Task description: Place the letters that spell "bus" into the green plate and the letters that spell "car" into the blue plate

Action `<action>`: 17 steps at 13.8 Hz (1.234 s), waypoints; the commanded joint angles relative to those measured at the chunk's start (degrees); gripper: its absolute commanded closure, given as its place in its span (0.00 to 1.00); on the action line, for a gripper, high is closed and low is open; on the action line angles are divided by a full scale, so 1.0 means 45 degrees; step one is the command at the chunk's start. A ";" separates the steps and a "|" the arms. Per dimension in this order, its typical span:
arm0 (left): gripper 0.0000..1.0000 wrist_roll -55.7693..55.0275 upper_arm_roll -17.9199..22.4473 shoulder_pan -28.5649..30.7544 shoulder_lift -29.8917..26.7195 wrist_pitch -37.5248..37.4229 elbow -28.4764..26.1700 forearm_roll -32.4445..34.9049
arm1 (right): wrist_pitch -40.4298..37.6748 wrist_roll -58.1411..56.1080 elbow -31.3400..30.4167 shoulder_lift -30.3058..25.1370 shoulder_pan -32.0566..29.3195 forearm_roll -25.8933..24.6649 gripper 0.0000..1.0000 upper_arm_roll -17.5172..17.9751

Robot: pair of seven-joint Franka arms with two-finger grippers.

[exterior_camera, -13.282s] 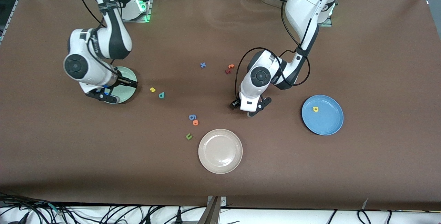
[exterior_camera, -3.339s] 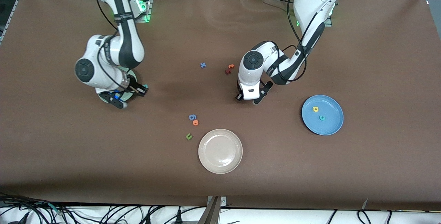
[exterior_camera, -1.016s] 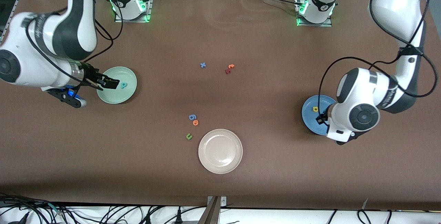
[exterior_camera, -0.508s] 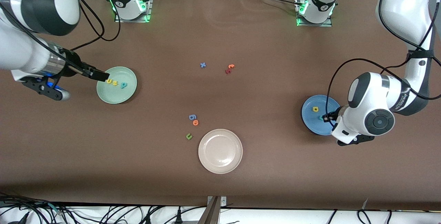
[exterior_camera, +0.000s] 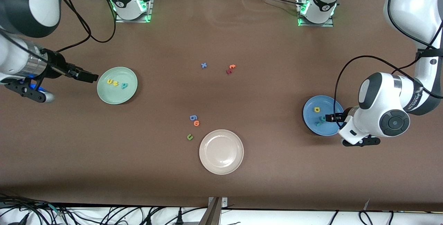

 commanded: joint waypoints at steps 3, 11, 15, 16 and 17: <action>0.00 0.0395 -0.0035 0.0187 -0.1701 -0.1498 -0.0049 -0.0170 | -0.1116 -0.0073 0.2315 0.0050 -0.4186 -0.0244 0.01 0.4142; 0.00 0.0376 0.0683 0.0988 -0.3323 -0.3709 0.1475 -0.1647 | 0.0106 -0.1143 0.0494 -0.2464 -0.9626 -0.4622 0.01 1.1849; 0.00 0.0377 0.2033 0.0113 -0.5819 -0.1955 -0.0236 -0.2710 | 0.2157 -0.1206 -0.2303 -0.4106 -0.9374 -0.5244 0.01 1.1907; 0.00 0.0338 0.2364 -0.0432 -0.6270 -0.1855 -0.0921 -0.2631 | 0.2917 -0.1206 -0.3160 -0.4671 -0.9334 -0.5325 0.01 1.1907; 0.00 0.0318 0.2793 -0.0747 -0.6565 -0.1583 -0.1314 -0.2631 | 0.3466 -0.1225 -0.3710 -0.5064 -0.9333 -0.5325 0.01 1.1927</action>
